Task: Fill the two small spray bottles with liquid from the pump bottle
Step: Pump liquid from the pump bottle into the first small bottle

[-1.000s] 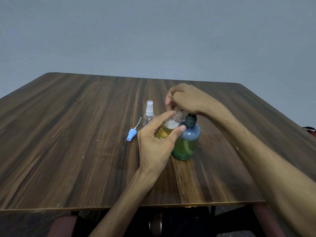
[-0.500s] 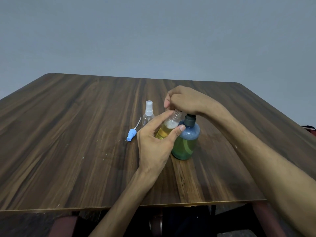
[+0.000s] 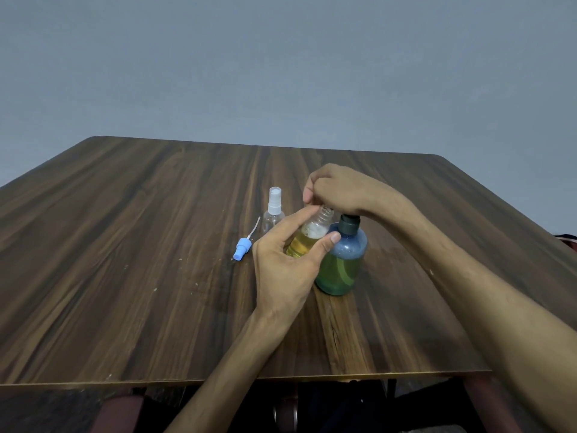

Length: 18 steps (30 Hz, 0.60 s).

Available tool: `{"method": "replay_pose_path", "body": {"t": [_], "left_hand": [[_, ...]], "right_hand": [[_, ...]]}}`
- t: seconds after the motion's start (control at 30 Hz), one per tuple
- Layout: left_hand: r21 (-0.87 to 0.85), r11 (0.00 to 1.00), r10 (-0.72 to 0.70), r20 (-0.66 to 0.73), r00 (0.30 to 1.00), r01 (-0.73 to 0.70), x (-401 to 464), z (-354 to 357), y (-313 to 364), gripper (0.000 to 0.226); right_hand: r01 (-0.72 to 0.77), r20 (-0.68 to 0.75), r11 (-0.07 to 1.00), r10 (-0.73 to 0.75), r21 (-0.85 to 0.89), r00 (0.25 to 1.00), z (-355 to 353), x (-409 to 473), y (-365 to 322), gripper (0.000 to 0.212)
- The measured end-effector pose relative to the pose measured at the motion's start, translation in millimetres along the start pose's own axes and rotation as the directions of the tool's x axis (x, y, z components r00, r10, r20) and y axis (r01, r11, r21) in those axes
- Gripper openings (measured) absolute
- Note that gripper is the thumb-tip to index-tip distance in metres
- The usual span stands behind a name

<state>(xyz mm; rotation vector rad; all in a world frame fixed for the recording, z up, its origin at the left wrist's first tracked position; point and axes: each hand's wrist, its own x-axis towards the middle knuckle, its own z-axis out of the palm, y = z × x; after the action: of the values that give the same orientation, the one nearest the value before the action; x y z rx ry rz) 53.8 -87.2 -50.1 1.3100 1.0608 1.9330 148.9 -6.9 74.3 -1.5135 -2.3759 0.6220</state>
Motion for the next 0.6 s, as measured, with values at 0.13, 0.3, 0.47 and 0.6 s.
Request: {"method": "replay_pose_path", "body": {"t": [0.13,0.3,0.47,0.6], "left_hand": [[-0.005,1.000,0.005,0.004,1.000,-0.005,-0.2,-0.7,0.1,0.046],[0.020,1.000,-0.001,-0.002,1.000,0.001,-1.4,-1.1,-0.8,0.044],[0.034,0.999,0.004,-0.002,1.000,-0.004,-0.3,-0.9,-0.7,0.043],[0.054,0.998,0.027,-0.005,1.000,-0.027,0.0,-2.5,-3.2,0.043]], "right_hand": [[0.009,-0.025,0.999,-0.008,0.043,1.000,-3.6,-0.3,-0.1,0.029],[0.001,-0.022,1.000,-0.001,0.007,1.000,-0.2,-1.5,0.3,0.030],[-0.001,-0.022,1.000,0.001,0.025,1.000,1.7,-0.3,1.6,0.031],[0.015,-0.059,1.000,-0.014,0.016,0.998,-3.2,-0.4,0.2,0.028]]}}
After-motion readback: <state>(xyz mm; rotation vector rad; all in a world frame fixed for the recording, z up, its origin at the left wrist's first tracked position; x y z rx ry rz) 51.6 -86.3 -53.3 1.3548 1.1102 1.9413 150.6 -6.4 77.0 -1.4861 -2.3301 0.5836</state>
